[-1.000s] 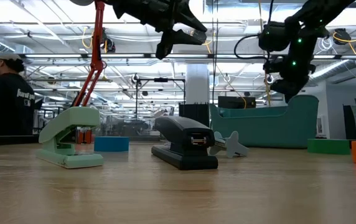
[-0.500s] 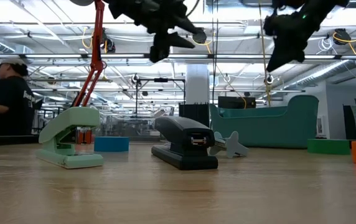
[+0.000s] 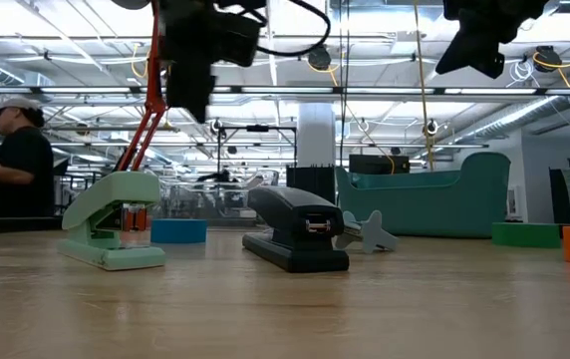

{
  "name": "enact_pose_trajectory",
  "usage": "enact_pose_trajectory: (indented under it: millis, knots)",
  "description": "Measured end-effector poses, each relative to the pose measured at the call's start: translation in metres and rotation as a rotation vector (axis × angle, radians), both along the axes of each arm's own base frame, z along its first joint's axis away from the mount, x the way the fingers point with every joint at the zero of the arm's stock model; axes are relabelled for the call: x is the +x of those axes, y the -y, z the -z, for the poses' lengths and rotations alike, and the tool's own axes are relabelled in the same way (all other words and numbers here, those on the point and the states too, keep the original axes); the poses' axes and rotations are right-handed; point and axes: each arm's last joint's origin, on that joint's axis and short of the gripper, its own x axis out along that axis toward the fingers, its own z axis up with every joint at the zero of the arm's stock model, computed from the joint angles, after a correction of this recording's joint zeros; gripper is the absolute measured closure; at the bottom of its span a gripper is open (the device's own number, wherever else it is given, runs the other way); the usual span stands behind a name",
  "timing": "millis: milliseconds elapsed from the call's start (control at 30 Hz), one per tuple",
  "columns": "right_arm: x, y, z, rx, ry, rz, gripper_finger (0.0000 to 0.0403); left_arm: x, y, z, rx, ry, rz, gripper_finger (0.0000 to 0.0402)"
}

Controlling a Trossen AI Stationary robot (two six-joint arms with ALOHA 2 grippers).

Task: Pick and place Stapler, Stapler remover, tape
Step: Put the green stapler into the green bin

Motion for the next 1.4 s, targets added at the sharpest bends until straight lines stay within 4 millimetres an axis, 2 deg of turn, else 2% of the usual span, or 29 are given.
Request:
enact_pose_trajectory:
  millis: [200,467,733,867,1000,1100,1233,1400]
  knots:
    - [0.003,-0.003,-0.002,-0.002,0.021,-0.024,0.0403,-0.011,0.038,0.000,0.071,-0.090,0.017,0.0261]
    - [0.005,-0.008,-0.001,0.057,0.035,0.015,0.0403,-0.033,0.091,-0.012,0.179,-0.077,-0.027,0.0261]
    - [0.016,-0.020,0.003,0.089,0.019,0.051,0.0403,-0.092,0.147,-0.023,0.284,-0.127,-0.145,0.0261]
    - [0.026,-0.027,0.009,0.070,0.009,0.034,0.0403,-0.122,0.171,-0.008,0.289,-0.157,-0.182,0.0261]
    - [0.037,-0.034,0.015,0.094,0.025,0.016,0.0403,-0.142,0.179,0.014,0.322,-0.240,-0.174,0.0260]
    - [0.047,-0.039,0.019,0.104,0.041,0.001,0.0403,-0.150,0.176,0.029,0.345,-0.304,-0.152,0.0250]
    - [0.059,-0.045,0.023,0.117,0.055,-0.018,0.0403,-0.154,0.165,0.051,0.363,-0.381,-0.164,0.0215]
    - [0.068,-0.052,0.028,0.134,0.042,-0.036,0.0403,-0.154,0.159,0.079,0.283,-0.402,-0.113,0.0164]
